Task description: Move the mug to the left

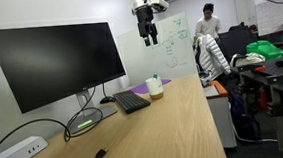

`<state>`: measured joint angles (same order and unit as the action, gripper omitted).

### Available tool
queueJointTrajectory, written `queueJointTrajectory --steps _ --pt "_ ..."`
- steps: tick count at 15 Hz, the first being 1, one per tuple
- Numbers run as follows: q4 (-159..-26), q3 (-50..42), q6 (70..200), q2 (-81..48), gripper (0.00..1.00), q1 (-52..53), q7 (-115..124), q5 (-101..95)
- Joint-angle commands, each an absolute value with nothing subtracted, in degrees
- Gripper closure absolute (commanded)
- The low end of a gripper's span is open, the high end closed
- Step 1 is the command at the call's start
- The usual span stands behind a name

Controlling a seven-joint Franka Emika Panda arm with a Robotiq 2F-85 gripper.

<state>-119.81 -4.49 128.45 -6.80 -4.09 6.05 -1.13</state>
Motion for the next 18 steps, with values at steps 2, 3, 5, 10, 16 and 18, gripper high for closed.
queueJointTrajectory --steps 2,3,5,10,16,18 --pt "-120.01 -4.49 130.99 -7.87 0.00 -4.41 4.44 0.18" --pt "-119.96 -4.52 132.97 -8.85 0.00 -4.60 3.93 0.71" --pt "-119.25 -4.75 136.87 -12.09 0.00 -4.94 4.30 0.61" --pt "-116.13 -5.07 144.28 -22.01 0.00 -5.37 5.67 -0.05" --pt "-108.31 -7.05 143.75 -32.32 0.00 -4.41 8.36 -1.36" --pt "-106.01 -7.92 142.93 -34.85 0.00 -4.07 9.01 -1.90"
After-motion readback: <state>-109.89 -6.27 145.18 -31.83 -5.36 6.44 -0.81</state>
